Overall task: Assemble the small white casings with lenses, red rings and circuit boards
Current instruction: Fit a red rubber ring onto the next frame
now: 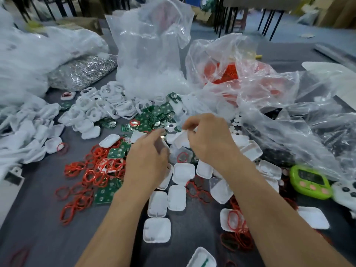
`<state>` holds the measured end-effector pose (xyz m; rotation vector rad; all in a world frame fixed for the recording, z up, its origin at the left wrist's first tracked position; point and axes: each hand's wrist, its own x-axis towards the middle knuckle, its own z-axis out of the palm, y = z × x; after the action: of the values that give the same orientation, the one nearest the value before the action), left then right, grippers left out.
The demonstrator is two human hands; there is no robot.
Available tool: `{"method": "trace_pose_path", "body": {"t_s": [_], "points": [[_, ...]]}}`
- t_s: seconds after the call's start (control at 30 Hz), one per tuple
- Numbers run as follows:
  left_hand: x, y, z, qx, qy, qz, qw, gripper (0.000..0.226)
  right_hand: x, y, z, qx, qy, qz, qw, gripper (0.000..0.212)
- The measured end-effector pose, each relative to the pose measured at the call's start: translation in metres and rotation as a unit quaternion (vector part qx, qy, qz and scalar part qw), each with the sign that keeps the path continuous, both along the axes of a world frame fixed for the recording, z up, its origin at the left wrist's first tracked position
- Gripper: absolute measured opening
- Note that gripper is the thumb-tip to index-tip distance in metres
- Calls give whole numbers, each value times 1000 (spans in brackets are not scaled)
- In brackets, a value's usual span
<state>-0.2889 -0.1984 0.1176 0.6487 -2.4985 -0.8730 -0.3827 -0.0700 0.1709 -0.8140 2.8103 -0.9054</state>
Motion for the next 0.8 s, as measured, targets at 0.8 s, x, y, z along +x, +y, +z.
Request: {"method": "trace_pose_path", "body": {"t_s": [0.8], "points": [[2, -22, 14, 329, 178, 79, 924, 23, 48, 0, -25, 112, 33, 39, 992, 34]]}}
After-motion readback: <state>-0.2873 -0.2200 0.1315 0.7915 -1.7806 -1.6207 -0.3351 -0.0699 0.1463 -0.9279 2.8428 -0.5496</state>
